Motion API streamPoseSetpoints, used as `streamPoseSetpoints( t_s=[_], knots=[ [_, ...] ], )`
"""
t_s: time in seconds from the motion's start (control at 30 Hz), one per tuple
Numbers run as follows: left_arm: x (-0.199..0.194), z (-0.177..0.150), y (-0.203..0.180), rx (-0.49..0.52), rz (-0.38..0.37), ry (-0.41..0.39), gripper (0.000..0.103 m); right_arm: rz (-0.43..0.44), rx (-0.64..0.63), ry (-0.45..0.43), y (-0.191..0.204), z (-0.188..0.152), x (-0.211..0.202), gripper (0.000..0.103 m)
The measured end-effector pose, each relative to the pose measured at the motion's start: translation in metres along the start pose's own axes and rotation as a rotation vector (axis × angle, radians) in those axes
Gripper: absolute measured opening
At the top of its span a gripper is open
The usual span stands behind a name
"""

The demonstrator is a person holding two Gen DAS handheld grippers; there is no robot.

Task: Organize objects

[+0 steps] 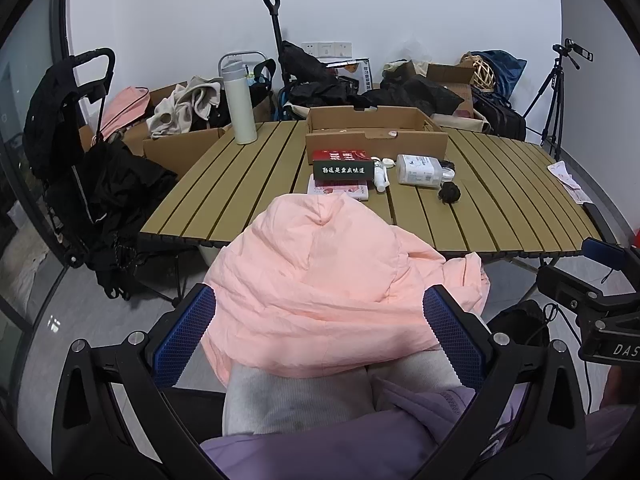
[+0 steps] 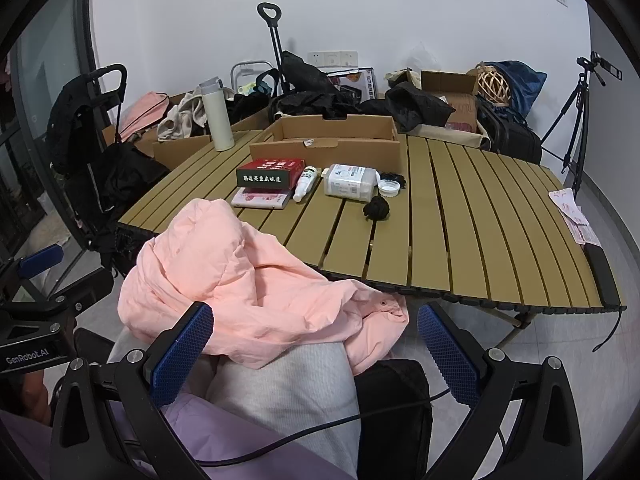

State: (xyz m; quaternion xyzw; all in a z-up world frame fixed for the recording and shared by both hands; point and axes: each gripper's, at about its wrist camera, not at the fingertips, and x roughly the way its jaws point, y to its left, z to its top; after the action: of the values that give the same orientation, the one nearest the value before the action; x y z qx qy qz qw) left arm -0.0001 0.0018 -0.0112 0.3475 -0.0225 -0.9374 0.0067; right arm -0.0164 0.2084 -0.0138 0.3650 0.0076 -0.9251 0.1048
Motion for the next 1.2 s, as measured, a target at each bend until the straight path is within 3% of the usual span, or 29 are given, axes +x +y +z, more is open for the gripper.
streamPoseSetpoints(
  t_s=[1.2],
  knots=[
    [0.0001, -0.0003, -0.0002, 0.006, -0.001, 0.009, 0.103, 0.001, 0.007, 0.016, -0.0009, -0.0012, 0.0013, 0.103]
  ],
)
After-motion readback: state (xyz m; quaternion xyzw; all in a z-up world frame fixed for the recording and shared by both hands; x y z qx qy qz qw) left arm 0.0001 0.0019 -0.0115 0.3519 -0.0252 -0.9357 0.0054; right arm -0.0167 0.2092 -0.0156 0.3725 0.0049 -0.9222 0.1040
